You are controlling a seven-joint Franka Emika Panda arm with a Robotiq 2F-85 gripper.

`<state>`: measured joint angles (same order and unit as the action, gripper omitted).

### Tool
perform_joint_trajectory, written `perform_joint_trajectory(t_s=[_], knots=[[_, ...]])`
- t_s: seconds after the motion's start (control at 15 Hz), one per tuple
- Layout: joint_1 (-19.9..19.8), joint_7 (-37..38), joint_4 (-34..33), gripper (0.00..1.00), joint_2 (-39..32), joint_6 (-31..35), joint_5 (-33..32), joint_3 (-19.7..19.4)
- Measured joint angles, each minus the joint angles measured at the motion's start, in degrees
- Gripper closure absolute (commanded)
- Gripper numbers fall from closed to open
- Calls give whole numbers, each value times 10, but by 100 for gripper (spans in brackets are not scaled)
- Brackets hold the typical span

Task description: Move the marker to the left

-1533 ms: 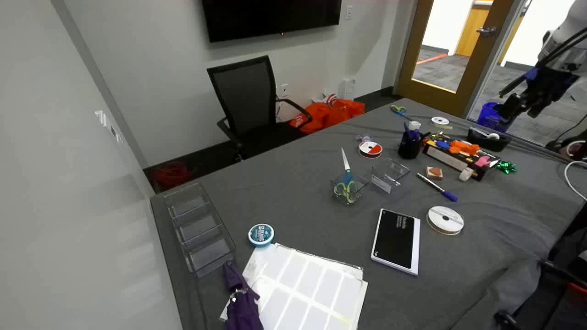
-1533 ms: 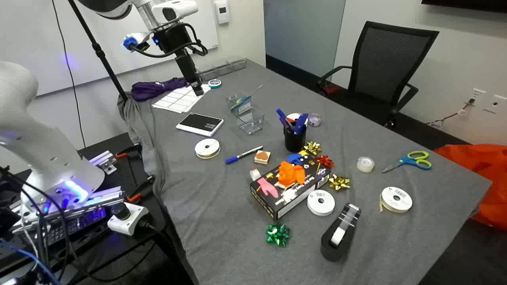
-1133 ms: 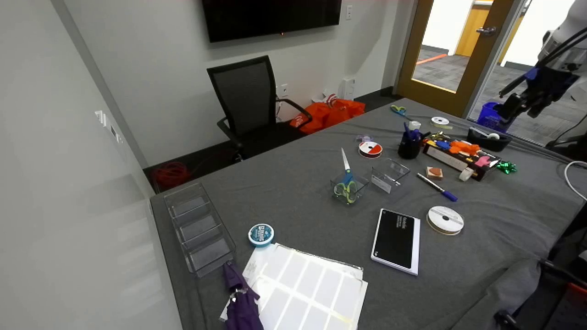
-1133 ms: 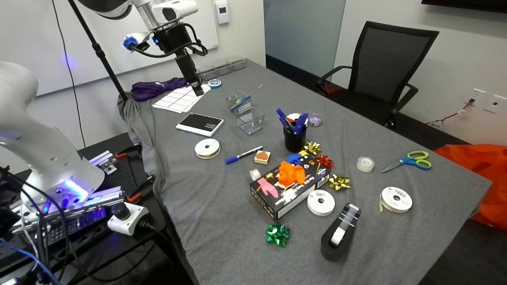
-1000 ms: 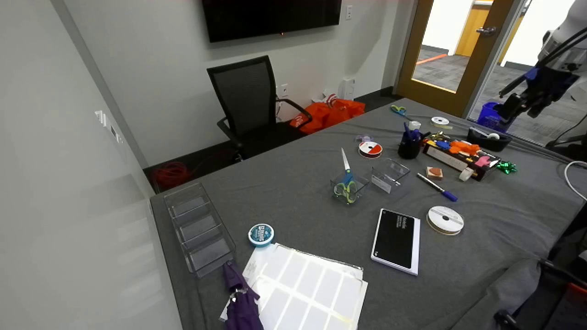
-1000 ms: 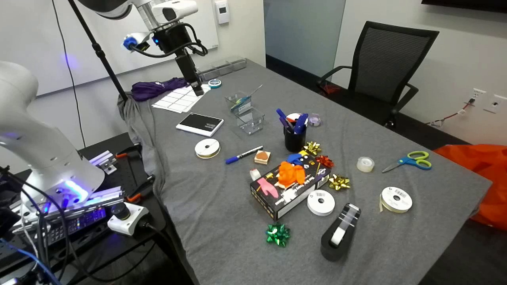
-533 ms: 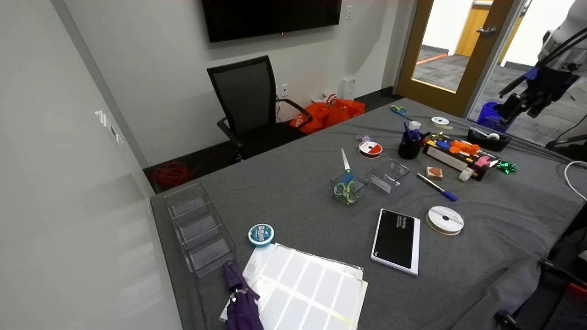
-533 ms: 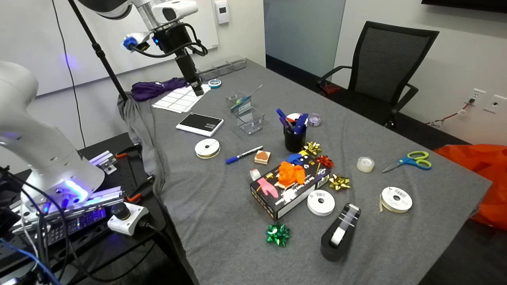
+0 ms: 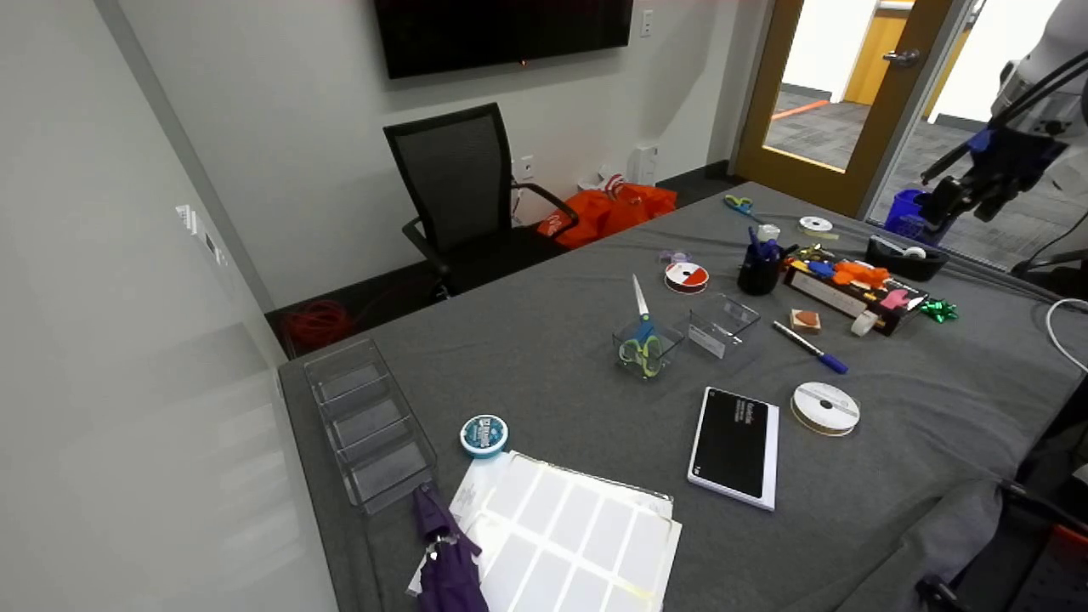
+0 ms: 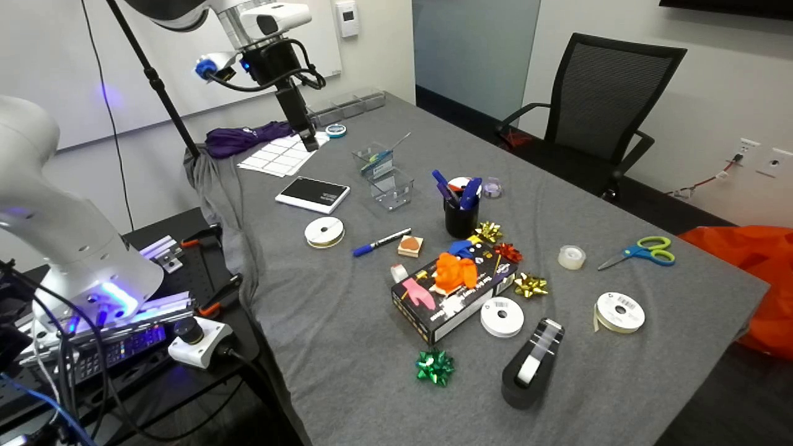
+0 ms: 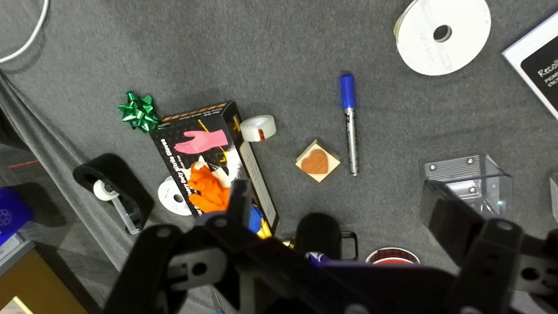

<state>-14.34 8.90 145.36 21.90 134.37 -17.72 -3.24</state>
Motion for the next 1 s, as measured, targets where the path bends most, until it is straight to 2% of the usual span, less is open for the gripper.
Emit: perform_joint_trajectory(t_s=[0.33, 1.0], knots=[[7, 27, -20, 0, -68, 3, 0, 1], [19, 31, -120, 0, -238, 37, -2, -24]])
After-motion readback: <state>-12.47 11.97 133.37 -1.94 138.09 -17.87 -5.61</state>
